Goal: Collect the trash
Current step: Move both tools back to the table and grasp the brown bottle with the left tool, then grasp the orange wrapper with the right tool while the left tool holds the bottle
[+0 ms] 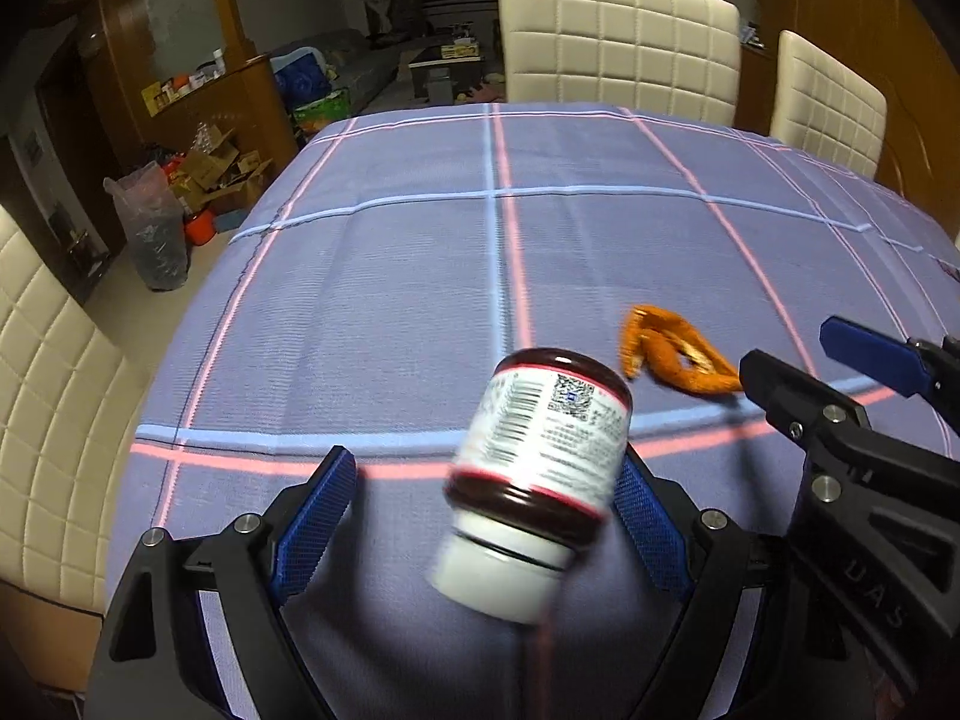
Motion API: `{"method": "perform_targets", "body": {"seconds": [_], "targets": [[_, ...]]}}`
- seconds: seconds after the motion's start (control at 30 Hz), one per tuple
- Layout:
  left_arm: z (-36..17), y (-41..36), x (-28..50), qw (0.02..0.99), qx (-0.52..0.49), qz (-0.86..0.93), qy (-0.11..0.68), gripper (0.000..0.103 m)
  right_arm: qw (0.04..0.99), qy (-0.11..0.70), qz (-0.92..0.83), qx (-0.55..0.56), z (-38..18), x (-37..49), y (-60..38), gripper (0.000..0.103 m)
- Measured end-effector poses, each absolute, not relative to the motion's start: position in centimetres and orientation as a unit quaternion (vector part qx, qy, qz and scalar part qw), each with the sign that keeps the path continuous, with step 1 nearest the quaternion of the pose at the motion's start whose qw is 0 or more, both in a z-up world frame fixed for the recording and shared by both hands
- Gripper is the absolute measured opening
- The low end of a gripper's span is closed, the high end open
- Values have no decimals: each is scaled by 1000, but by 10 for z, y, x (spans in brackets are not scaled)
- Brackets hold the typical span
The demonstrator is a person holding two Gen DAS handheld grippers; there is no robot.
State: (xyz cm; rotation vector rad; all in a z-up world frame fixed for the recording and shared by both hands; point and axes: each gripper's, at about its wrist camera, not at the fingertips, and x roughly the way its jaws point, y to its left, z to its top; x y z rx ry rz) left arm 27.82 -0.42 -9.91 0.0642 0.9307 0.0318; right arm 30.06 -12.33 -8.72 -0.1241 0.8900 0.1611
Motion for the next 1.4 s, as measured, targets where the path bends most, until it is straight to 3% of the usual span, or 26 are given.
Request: {"method": "perform_targets", "body": {"seconds": [0.27,0.37,0.5,0.63,1.4], "targets": [[-100,11,281,896,30,5,444,82,876,469,114,-20,-102,321,-111,52],[-98,10,282,898,30,-7,440,70,875,469,114,-21,-105,323,-108,51],[-96,2,277,901,47,-19,430,46,878,466,108,-34,-106,321,-106,33],[-94,1,272,900,47,-22,433,45,876,467,109,-41,-104,315,-107,21],[-51,56,161,915,31,31,402,45,881,435,168,-78,-45,194,-68,14]]}}
